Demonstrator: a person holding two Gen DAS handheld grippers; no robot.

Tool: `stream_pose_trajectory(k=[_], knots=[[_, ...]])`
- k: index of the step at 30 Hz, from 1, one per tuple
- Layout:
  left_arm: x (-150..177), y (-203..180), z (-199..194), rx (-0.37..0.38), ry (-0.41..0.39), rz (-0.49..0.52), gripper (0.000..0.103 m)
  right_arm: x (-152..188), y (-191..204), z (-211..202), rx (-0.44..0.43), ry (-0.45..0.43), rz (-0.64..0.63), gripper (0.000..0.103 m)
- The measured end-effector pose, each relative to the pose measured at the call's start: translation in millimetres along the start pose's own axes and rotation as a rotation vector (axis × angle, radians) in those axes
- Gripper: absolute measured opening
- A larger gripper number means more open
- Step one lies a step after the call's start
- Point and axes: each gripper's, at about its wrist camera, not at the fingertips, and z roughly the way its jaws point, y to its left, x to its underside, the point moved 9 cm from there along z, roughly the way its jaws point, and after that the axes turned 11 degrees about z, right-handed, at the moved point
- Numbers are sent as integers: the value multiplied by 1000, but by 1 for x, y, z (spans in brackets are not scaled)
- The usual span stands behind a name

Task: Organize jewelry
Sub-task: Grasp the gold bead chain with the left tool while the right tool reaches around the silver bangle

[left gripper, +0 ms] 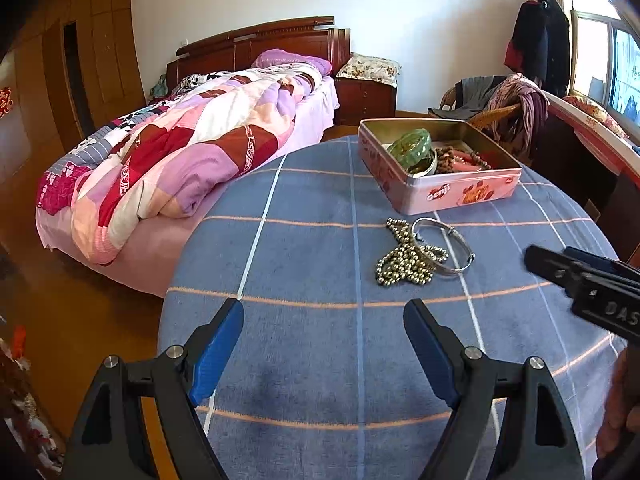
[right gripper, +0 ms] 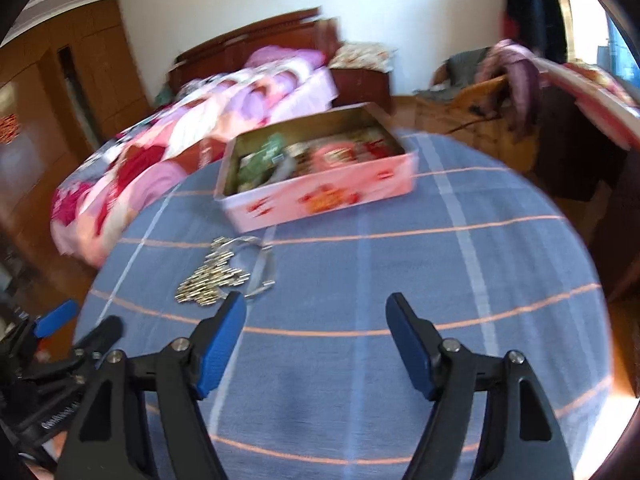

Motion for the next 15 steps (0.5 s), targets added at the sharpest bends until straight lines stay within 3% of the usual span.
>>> stream_pose_trajectory(k=[4,7,15], knots=[[2,8,-1,-9,-3,2,82,5,26,27,-37,68,-68,79],[4,14,-1,3,-2,-15,82,5,42,48,-63,115,-82,88],[5,26,7,-1,13,-31,82,4,55,87,4,151,-162,87]])
